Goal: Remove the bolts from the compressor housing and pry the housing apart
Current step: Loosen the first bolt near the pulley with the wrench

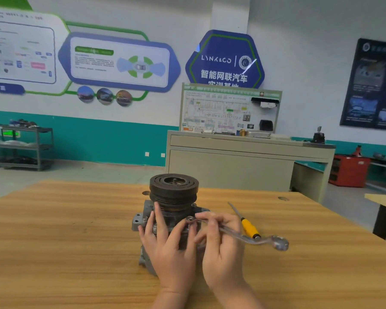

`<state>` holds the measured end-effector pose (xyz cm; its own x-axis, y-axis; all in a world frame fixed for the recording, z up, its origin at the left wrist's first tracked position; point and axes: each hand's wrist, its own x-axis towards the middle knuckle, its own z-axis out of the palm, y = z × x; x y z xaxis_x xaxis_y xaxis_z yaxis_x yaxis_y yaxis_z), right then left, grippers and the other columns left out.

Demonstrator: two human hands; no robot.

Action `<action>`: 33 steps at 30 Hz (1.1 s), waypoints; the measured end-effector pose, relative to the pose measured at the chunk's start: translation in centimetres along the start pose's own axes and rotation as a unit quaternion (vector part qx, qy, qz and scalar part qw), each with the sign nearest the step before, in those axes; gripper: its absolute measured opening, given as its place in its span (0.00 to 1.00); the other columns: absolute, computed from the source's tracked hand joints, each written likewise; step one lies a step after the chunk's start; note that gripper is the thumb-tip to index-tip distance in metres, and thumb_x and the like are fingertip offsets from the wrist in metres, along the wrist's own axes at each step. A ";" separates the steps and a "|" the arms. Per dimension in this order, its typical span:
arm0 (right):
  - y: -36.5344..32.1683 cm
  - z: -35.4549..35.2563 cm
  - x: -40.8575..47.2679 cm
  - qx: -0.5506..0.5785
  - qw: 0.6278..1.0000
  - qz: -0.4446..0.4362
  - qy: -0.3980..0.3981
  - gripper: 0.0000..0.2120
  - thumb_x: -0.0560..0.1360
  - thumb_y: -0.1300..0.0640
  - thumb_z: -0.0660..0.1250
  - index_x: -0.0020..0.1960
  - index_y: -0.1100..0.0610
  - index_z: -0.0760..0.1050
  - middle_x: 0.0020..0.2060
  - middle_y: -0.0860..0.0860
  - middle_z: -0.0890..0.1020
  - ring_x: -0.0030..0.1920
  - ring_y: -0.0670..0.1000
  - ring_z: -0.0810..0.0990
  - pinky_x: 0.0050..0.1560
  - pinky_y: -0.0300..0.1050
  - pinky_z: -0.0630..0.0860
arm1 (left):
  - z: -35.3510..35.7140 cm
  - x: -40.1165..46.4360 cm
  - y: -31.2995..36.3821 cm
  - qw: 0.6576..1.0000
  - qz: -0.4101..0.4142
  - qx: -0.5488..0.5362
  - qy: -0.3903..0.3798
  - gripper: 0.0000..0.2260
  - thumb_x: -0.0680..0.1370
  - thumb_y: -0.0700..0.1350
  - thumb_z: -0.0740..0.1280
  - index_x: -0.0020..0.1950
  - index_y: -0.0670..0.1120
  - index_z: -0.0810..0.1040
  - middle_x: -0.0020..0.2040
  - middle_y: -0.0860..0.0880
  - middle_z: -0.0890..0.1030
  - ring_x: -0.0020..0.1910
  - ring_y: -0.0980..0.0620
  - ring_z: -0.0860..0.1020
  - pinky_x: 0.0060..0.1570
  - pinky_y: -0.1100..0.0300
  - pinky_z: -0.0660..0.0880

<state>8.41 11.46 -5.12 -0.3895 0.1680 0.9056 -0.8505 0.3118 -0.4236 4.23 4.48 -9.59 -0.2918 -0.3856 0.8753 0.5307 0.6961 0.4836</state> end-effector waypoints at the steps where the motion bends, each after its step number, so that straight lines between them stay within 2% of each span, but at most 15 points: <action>1: -0.2 0.2 0.5 0.042 0.997 0.059 0.040 0.10 0.81 0.48 0.54 0.49 0.33 0.71 0.43 0.50 0.82 0.34 0.50 0.81 0.36 0.41 0.79 | 0.0 0.0 0.0 1.000 -0.001 -0.001 -0.001 0.21 0.79 0.56 0.61 0.43 0.43 0.86 0.72 0.37 0.67 0.66 0.33 0.71 0.66 0.28 0.61; 4: -0.4 0.6 2.2 0.184 0.941 0.245 0.140 0.11 0.82 0.62 0.52 0.49 0.47 0.66 0.35 0.55 0.83 0.24 0.49 0.75 0.27 0.39 0.73 | 0.1 0.1 0.1 1.000 -0.008 0.001 -0.003 0.21 0.78 0.56 0.62 0.43 0.42 0.87 0.71 0.39 0.67 0.64 0.30 0.73 0.64 0.26 0.63; 7: -0.5 0.4 3.8 0.233 0.893 0.345 0.174 0.09 0.80 0.67 0.50 0.49 0.56 0.64 0.29 0.55 0.81 0.21 0.50 0.73 0.24 0.39 0.71 | -0.2 0.5 0.6 0.999 -0.030 -0.012 -0.015 0.11 0.73 0.48 0.71 0.44 0.42 0.87 0.72 0.39 0.67 0.63 0.27 0.73 0.61 0.24 0.64; 8: -0.6 0.3 4.2 0.246 0.884 0.356 0.177 0.09 0.80 0.67 0.50 0.48 0.56 0.64 0.28 0.55 0.81 0.21 0.50 0.72 0.24 0.39 0.71 | -0.3 0.7 0.8 0.998 -0.051 -0.024 -0.018 0.07 0.72 0.44 0.75 0.45 0.42 0.87 0.72 0.41 0.66 0.64 0.28 0.72 0.61 0.24 0.63; 10: -1.0 0.1 4.7 0.277 0.873 0.361 0.176 0.09 0.80 0.67 0.50 0.47 0.57 0.65 0.29 0.57 0.81 0.22 0.51 0.73 0.25 0.40 0.71 | -0.5 1.2 1.3 0.994 -0.089 -0.056 -0.018 0.08 0.70 0.39 0.78 0.48 0.44 0.87 0.74 0.45 0.65 0.69 0.32 0.67 0.63 0.25 0.62; 14: -1.7 -0.5 5.1 0.388 0.835 0.352 0.169 0.07 0.82 0.65 0.52 0.48 0.59 0.67 0.34 0.60 0.82 0.29 0.54 0.81 0.29 0.42 0.77 | -1.1 2.3 2.7 0.990 -0.109 -0.082 0.014 0.07 0.72 0.45 0.72 0.47 0.45 0.87 0.75 0.44 0.65 0.72 0.34 0.65 0.66 0.30 0.62; 16: -1.5 -0.9 5.1 0.440 0.806 0.356 0.171 0.07 0.83 0.64 0.52 0.49 0.59 0.67 0.37 0.63 0.83 0.33 0.56 0.83 0.31 0.43 0.79 | -2.0 2.6 2.4 0.990 -0.087 -0.108 0.039 0.05 0.73 0.46 0.71 0.47 0.48 0.85 0.76 0.43 0.66 0.73 0.41 0.62 0.69 0.39 0.61; 17: -1.2 -1.1 5.0 0.444 0.800 0.364 0.175 0.06 0.83 0.64 0.53 0.50 0.59 0.68 0.38 0.63 0.83 0.34 0.57 0.83 0.32 0.44 0.79 | -2.7 2.9 1.9 0.988 -0.075 -0.127 0.054 0.03 0.75 0.47 0.71 0.47 0.50 0.83 0.76 0.44 0.66 0.73 0.48 0.61 0.71 0.47 0.60; 19: -0.3 -1.6 4.5 0.418 0.806 0.379 0.180 0.06 0.83 0.64 0.53 0.50 0.59 0.68 0.38 0.63 0.83 0.33 0.57 0.83 0.32 0.44 0.79 | -4.1 4.0 -0.2 0.981 -0.091 -0.141 0.092 0.06 0.76 0.52 0.70 0.47 0.51 0.80 0.74 0.49 0.67 0.69 0.63 0.61 0.70 0.62 0.58; 20: 0.1 -1.7 4.2 0.402 0.813 0.381 0.180 0.06 0.83 0.64 0.53 0.49 0.59 0.67 0.37 0.62 0.83 0.33 0.56 0.82 0.32 0.44 0.79 | -4.8 5.0 -1.8 0.975 -0.132 -0.143 0.108 0.08 0.77 0.53 0.69 0.47 0.50 0.79 0.72 0.51 0.68 0.67 0.67 0.63 0.69 0.63 0.60; 22: 0.9 -1.9 3.6 0.377 0.829 0.374 0.173 0.07 0.83 0.66 0.53 0.49 0.59 0.67 0.36 0.61 0.83 0.32 0.56 0.82 0.31 0.44 0.79 | -5.6 7.2 -5.9 0.954 -0.258 -0.116 0.101 0.09 0.79 0.52 0.68 0.49 0.46 0.78 0.67 0.49 0.67 0.68 0.58 0.68 0.68 0.56 0.63; 25: 1.7 -2.0 3.1 0.342 0.855 0.356 0.163 0.08 0.82 0.67 0.52 0.50 0.58 0.67 0.35 0.59 0.83 0.31 0.55 0.82 0.32 0.43 0.79 | -5.8 9.7 -12.4 0.920 -0.378 0.094 -0.046 0.15 0.81 0.52 0.66 0.54 0.41 0.81 0.68 0.39 0.67 0.69 0.39 0.64 0.69 0.47 0.63; 27: 2.1 -1.9 2.9 0.324 0.867 0.344 0.159 0.08 0.82 0.67 0.52 0.50 0.58 0.66 0.35 0.58 0.83 0.31 0.55 0.82 0.31 0.42 0.79 | -5.5 10.5 -15.0 0.882 -0.391 0.203 -0.168 0.16 0.80 0.54 0.65 0.58 0.43 0.81 0.69 0.37 0.67 0.68 0.36 0.62 0.68 0.45 0.63; 29: 2.4 -1.9 2.9 0.308 0.879 0.332 0.149 0.07 0.82 0.67 0.53 0.50 0.58 0.66 0.36 0.58 0.84 0.31 0.55 0.82 0.31 0.42 0.79 | -5.1 11.0 -16.6 0.853 -0.374 0.273 -0.242 0.17 0.80 0.56 0.65 0.61 0.46 0.81 0.69 0.38 0.67 0.68 0.37 0.62 0.67 0.46 0.62; 33: 2.5 -2.1 2.7 0.264 0.905 0.309 0.123 0.07 0.83 0.65 0.53 0.50 0.56 0.67 0.38 0.58 0.84 0.33 0.57 0.83 0.33 0.42 0.79 | -4.2 11.7 -17.8 0.823 -0.334 0.352 -0.295 0.16 0.79 0.58 0.66 0.62 0.51 0.81 0.69 0.43 0.70 0.69 0.40 0.63 0.65 0.50 0.63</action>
<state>6.00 14.66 -3.82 -0.8137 0.3812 0.4388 -0.5722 -0.3930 -0.7198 -5.28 -14.90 -7.96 -0.7766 -0.6088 0.1621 -0.4375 0.7063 0.5566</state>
